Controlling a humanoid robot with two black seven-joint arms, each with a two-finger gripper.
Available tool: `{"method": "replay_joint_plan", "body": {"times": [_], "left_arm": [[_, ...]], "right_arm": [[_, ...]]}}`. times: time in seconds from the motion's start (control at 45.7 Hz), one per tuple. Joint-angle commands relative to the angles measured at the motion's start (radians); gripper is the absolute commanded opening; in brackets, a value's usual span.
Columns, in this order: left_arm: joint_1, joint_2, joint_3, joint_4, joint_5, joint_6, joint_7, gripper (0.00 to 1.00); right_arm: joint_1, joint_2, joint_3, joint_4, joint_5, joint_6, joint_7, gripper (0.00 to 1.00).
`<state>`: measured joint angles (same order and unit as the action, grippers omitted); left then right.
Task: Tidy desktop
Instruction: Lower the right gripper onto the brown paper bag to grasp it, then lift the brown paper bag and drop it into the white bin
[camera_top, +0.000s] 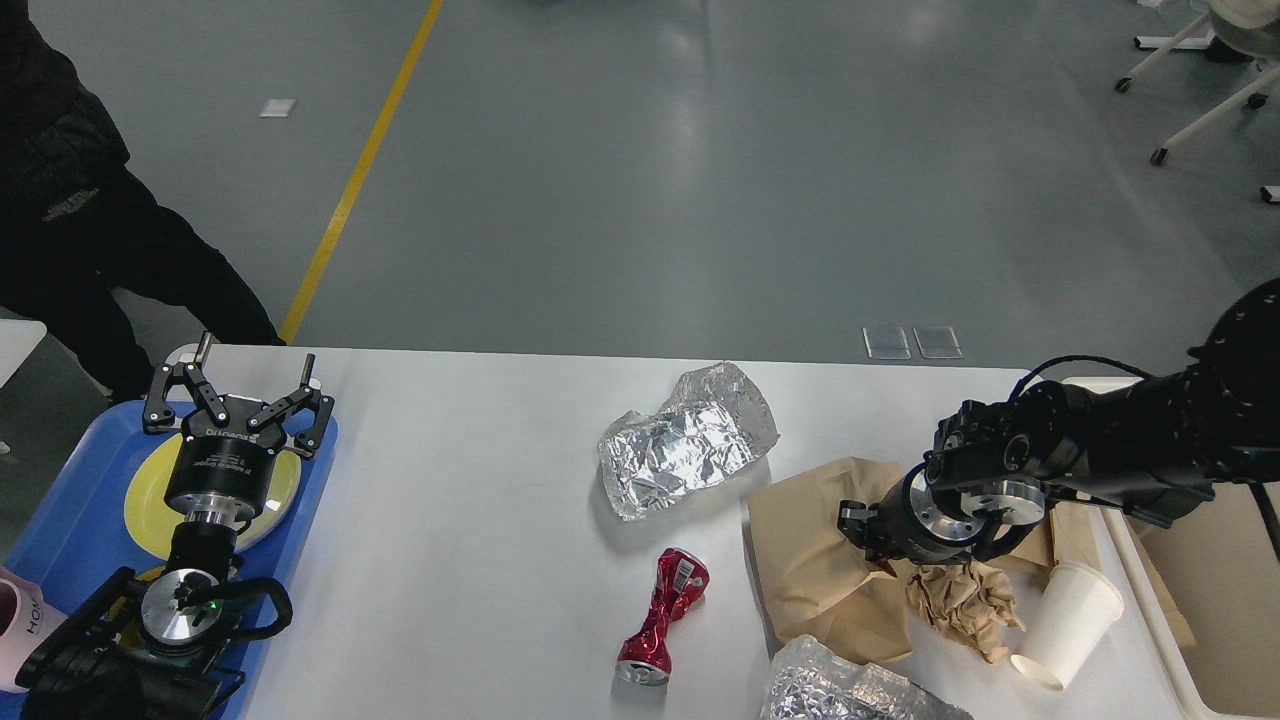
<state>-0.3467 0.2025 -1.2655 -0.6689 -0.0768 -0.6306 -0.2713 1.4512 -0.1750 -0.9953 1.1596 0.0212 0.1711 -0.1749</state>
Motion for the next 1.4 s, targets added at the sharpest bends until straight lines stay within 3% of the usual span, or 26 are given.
{"method": "replay_joint_plan", "body": {"times": [0.0, 0.306, 0.722, 1.116, 1.379], "left_arm": [[0.000, 0.000, 0.000, 0.000, 0.000, 0.000, 0.000, 0.96], [0.000, 0.000, 0.000, 0.000, 0.000, -0.001, 0.001, 0.96], [0.000, 0.000, 0.000, 0.000, 0.000, -0.001, 0.000, 0.96], [0.000, 0.000, 0.000, 0.000, 0.000, -0.001, 0.000, 0.96], [0.000, 0.000, 0.000, 0.002, 0.000, -0.001, 0.000, 0.96]], "right_arm": [[0.003, 0.000, 0.000, 0.000, 0.000, 0.001, 0.000, 0.00], [0.020, -0.004, 0.000, 0.003, 0.036, 0.045, 0.000, 0.00], [0.268, -0.086, -0.032, 0.031, 0.082, 0.373, 0.000, 0.00], [0.788, -0.093, -0.236, 0.241, 0.123, 0.567, 0.006, 0.00], [1.106, -0.138, -0.376, 0.457, 0.121, 0.605, 0.005, 0.00]]}}
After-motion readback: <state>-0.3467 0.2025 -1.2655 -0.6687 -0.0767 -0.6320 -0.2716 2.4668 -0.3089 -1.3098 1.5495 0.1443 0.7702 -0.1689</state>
